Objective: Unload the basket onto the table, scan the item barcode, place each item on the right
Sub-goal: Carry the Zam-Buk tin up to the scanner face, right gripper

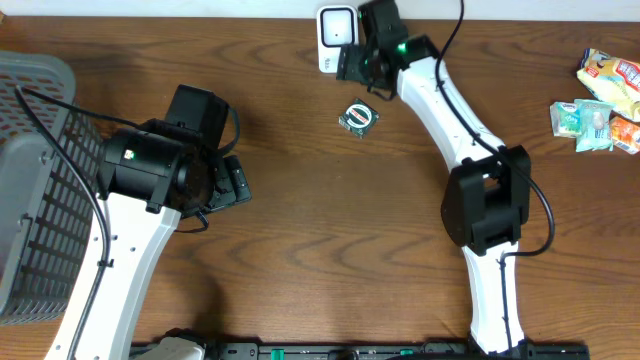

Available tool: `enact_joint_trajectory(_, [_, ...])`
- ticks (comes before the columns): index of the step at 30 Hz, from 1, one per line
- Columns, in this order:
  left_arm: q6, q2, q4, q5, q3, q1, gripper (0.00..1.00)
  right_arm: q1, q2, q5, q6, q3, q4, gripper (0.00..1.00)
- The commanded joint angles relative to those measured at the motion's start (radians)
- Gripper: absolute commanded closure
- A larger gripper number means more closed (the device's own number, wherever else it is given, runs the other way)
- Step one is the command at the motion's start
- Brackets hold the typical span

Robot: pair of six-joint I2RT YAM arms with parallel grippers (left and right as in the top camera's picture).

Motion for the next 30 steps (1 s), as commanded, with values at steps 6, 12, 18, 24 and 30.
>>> enact_joint_trajectory(6, [-0.009, -0.005, -0.003, -0.003, 0.005, 0.004, 0.02, 0.011, 0.014, -0.167, 0.01, 0.019, -0.1, 0.32])
enact_joint_trajectory(12, [-0.009, -0.005, -0.003, -0.003, 0.005, 0.004, 0.02, 0.054, 0.017, -0.114, 0.027, -0.025, -0.099, 0.7])
enact_joint_trajectory(18, [-0.009, -0.005, -0.003, -0.003, 0.005, 0.004, 0.02, 0.103, 0.022, -0.002, 0.063, -0.117, 0.018, 0.83])
enact_joint_trajectory(24, [-0.009, -0.005, -0.003, -0.003, 0.005, 0.004, 0.02, 0.121, 0.022, 0.108, 0.067, -0.232, 0.174, 0.89])
enact_joint_trajectory(30, [-0.009, -0.005, -0.003, -0.003, 0.005, 0.004, 0.03, 0.119, 0.022, 0.186, 0.08, -0.327, 0.241, 0.94])
